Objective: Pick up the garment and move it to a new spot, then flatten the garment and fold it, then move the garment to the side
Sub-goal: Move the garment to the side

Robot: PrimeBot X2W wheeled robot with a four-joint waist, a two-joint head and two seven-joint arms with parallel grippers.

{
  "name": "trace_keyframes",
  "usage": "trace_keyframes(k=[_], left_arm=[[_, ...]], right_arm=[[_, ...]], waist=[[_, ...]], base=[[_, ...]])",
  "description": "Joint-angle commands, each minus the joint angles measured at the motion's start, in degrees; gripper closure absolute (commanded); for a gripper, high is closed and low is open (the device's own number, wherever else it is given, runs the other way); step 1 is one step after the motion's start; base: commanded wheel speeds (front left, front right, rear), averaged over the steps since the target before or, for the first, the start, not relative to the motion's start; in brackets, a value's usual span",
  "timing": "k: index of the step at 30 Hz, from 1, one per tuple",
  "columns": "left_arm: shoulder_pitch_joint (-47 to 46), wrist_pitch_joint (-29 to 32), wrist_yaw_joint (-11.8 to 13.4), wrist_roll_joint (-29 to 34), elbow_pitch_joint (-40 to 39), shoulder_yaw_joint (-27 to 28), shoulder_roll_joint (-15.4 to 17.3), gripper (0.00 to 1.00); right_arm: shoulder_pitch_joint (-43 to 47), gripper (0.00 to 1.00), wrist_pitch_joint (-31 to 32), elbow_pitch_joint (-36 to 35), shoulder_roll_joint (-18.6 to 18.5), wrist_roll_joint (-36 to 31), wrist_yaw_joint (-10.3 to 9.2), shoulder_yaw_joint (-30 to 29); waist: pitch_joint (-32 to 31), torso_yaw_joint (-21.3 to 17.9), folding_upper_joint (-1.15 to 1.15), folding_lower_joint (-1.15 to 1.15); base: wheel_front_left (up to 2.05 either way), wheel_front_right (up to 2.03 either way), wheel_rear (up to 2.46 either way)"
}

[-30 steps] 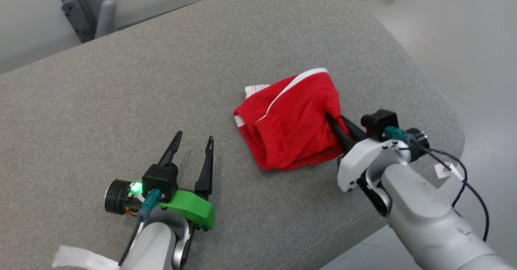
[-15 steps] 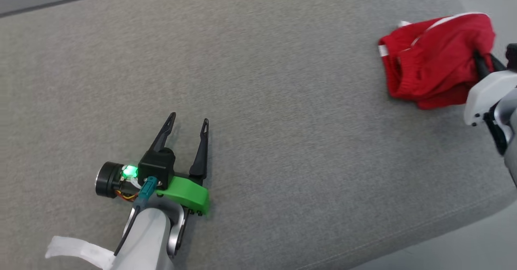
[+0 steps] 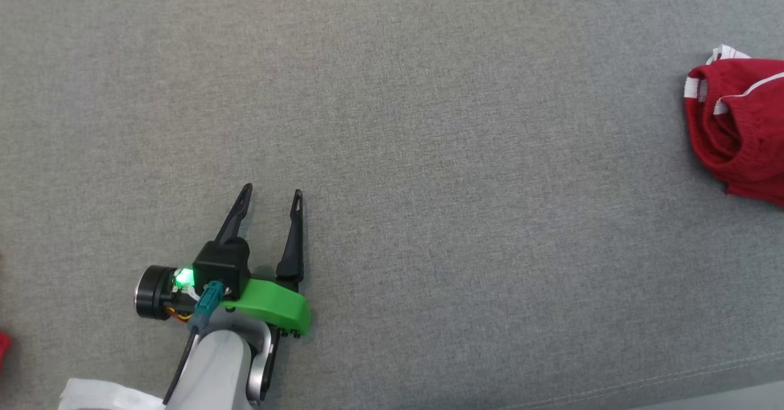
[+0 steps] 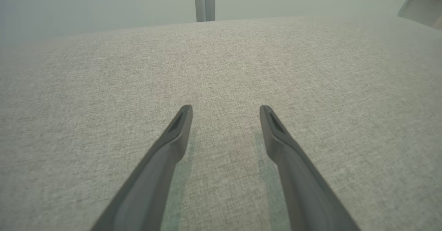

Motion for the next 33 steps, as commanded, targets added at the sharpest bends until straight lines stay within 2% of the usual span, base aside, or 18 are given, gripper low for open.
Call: trace_keyframes(k=[1,4,8,15,23,33], left_arm=[[1.14,0.00,0.38,-0.53,-0.01,0.71,0.25,0.00],[2.81,-0.01,0.77,-0.94,-0.03,1.91,0.24,0.00],[5.21,0.00,1.18,-1.18,0.07,3.90,0.23,0.00],[9.00,0.00,1.52,-2.02,0.46,6.53,0.24,0.00],[13.48,0.00,1.05,-1.64,1.81,9.29,0.20,0.00],[16.59,0.00,0.76,-1.16,0.06,12.24,0.21,0.00]], right_arm=[[2.33,0.00,-0.15,-3.02,2.48,-1.44,-0.07,-0.82],[7.71,0.00,-0.15,-11.60,7.98,-3.30,-0.09,-3.03],[15.59,0.00,-0.16,-19.95,14.87,-4.50,-0.08,-2.20],[26.87,0.00,-0.16,-26.46,20.50,-2.03,-0.09,3.70],[36.62,0.00,-0.17,-30.22,23.58,-0.16,-0.08,9.83],[38.20,0.00,-0.16,-33.94,24.95,0.50,-0.08,12.42]], waist=[[-3.71,-0.55,-0.01,-0.01],[-6.60,-0.53,-0.01,-0.01],[-10.16,0.06,-0.01,-0.01],[-14.81,2.31,-0.01,-0.01],[-20.49,4.34,-0.01,-0.01],[-22.49,3.95,-0.01,-0.01]], base=[[0.00,0.00,0.00],[0.00,0.00,0.00],[0.00,0.00,0.00],[0.00,0.00,0.00],[0.00,0.00,0.00],[0.00,0.00,0.00]])
